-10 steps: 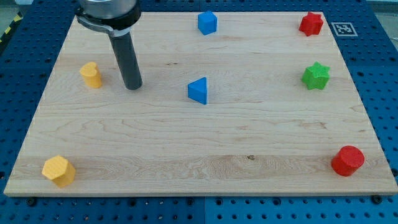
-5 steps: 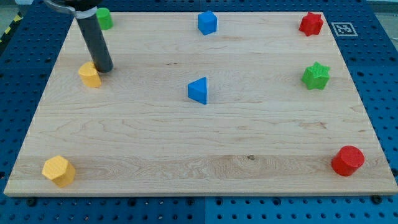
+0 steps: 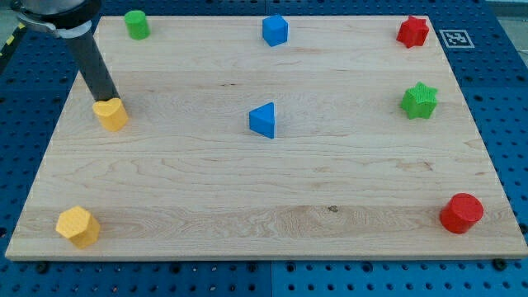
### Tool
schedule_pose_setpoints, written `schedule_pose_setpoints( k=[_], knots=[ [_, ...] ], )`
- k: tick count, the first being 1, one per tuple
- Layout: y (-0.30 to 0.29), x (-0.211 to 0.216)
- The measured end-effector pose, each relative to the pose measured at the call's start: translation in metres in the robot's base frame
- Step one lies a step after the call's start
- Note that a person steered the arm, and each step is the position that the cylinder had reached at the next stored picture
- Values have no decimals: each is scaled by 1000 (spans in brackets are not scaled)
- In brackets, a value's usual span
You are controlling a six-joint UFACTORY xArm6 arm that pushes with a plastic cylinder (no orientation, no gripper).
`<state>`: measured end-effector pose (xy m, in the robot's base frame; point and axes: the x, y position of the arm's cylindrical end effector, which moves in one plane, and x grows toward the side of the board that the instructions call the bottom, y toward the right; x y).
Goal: Place the yellow heart to the top right of the yellow hexagon
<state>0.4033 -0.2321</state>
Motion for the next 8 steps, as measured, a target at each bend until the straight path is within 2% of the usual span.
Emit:
schedule_pose_setpoints(
  k=[2, 3, 4, 6, 7, 8],
  knots=[
    [30, 15],
    [21, 57],
    [18, 69],
    [0, 25],
    [0, 77],
    [2, 89]
  ],
)
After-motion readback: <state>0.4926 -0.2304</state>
